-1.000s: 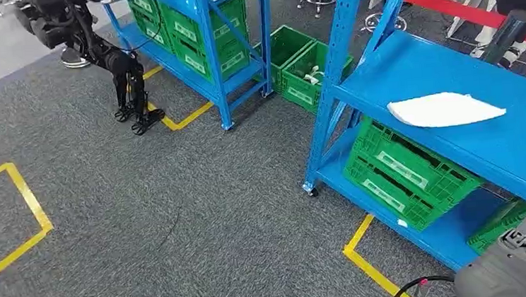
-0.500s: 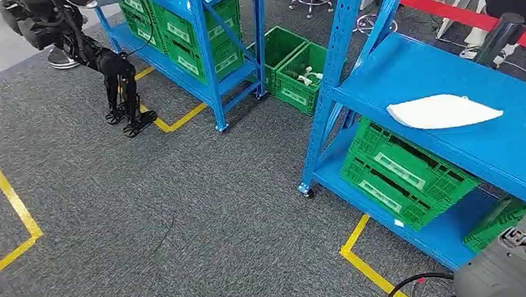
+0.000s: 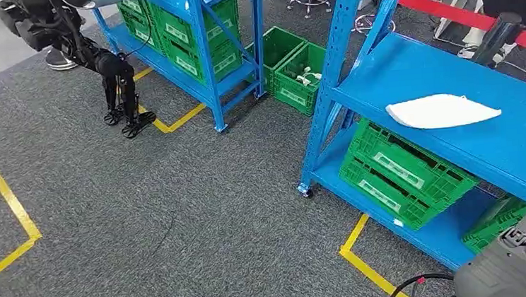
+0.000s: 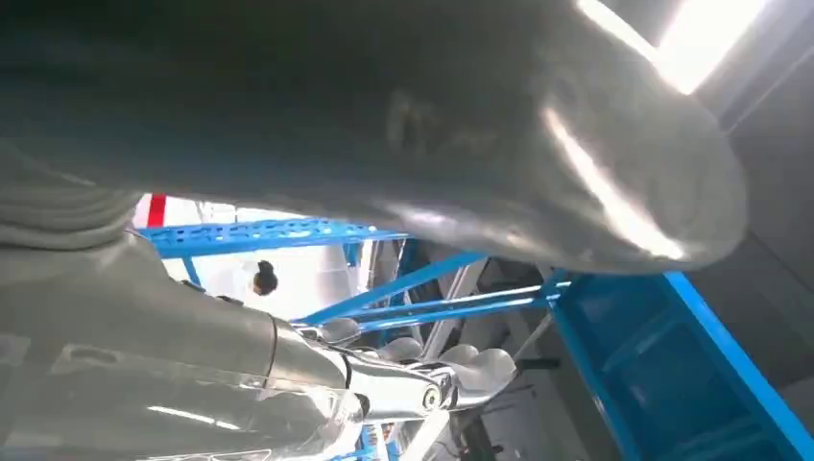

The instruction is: Take the parts from the cabinet and place them on the table.

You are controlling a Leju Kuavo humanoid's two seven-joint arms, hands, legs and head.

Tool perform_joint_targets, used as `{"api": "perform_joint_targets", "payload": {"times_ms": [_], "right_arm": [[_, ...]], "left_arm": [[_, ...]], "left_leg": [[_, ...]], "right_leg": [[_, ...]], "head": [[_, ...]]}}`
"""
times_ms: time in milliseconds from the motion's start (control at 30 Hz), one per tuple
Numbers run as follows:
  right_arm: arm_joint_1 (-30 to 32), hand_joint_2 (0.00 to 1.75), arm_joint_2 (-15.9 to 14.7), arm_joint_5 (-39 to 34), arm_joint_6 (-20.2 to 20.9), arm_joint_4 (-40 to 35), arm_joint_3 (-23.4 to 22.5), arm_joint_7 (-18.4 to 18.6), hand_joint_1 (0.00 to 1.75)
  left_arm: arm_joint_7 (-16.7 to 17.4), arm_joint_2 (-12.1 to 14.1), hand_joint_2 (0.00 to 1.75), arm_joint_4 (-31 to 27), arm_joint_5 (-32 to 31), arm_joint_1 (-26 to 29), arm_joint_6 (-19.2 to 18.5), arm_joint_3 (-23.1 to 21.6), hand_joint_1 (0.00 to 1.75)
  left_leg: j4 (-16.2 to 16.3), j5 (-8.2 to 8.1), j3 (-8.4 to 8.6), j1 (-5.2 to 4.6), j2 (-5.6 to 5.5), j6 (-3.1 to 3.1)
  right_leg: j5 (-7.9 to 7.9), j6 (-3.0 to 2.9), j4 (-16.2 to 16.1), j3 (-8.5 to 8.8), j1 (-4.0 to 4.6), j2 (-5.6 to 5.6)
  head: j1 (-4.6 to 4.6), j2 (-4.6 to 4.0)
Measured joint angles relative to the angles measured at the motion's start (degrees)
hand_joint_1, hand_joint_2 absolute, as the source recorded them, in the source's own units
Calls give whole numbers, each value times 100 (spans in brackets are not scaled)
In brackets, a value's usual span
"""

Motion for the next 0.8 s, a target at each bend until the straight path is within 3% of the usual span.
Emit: {"api": "perform_joint_targets", "payload": {"times_ms": [233, 367, 433, 467, 500, 567, 600, 633, 667, 733, 767, 800], "right_arm": [[-2, 0, 0, -35, 0, 0, 4, -9, 0], [-6, 0, -2, -68, 0, 0, 7, -22, 0], [-11, 0, -2, -68, 0, 0, 7, -35, 0], [-12, 0, -2, -68, 0, 0, 9, -37, 0], [-16, 0, -2, -68, 0, 2, 9, -37, 0], [-14, 0, -2, -59, 0, 2, 9, -37, 0], [-12, 0, -2, -55, 0, 2, 9, -37, 0], [-12, 0, -4, -46, 0, 2, 9, -37, 0], [-12, 0, -4, -37, 0, 0, 9, -37, 0], [-13, 0, -7, -15, 0, 0, 7, -37, 0], [-16, 0, -9, 15, 0, -4, 7, -37, 0], [-34, 0, -9, 57, 0, -11, 7, -37, 0]], "left_arm": [[-18, 2, 0, 0, -22, 0, -15, 0, 0], [-22, 0, 0, 0, -63, -5, -15, 0, 0], [-26, -9, 0, -2, -70, -11, -15, 0, 0], [-30, -9, 0, -2, -74, -12, -15, 0, 0], [-35, -13, 0, -2, -81, -12, -15, 0, 0], [-35, -17, 0, -2, -89, -8, -17, 0, 0], [-35, -15, 0, -2, -98, -8, -17, 0, 0], [-35, -15, 0, -2, -107, -8, -18, 0, 0], [-35, -20, 0, -2, -114, -8, -20, 0, 0], [-35, -28, 0, -2, -133, -9, -22, 0, 0], [-35, -37, 0, -2, -144, -8, -22, 0, 0], [-35, -39, 0, -2, -151, -8, -22, 2, 0]], "left_leg": [[7, -17, 9, -27, -6, 34], [7, -13, 13, -66, -12, 81], [-100, 32, 63, -17, 16, 144], [-124, 42, 91, -11, 42, 159], [-126, 35, 94, -11, 74, 169], [-126, 22, 103, -21, 145, 189], [-123, 11, 109, -26, 187, 190], [-122, -2, 126, -31, 225, 185], [-122, -23, 149, -34, 265, 175], [-122, -67, 228, -49, 352, 148], [-128, -96, 250, -58, 411, 127], [-98, -121, 245, -89, 455, 86]], "right_leg": [[1, 51, -6, 10, -27, 0], [6, 104, -25, 7, -71, 10], [-33, 159, -13, 22, -60, 35], [-134, 175, 131, -29, -57, -25], [-343, 186, 481, -196, -65, -49], [-755, 194, 1449, -682, -75, -77], [-794, 195, 1740, -845, -75, -83], [-682, 184, 1729, -865, -75, -95], [-438, 162, 1452, -754, -74, -111], [123, 92, 483, -309, -60, -271], [103, 42, 141, -123, -6, -570], [90, 6, 34, -114, 48, -642]], "head": [[0, 0], [-2, 0], [2, 0], [2, 0], [7, 0], [9, 0], [11, 0], [11, 0], [11, 0], [11, 0], [11, 0], [15, 0]]}}
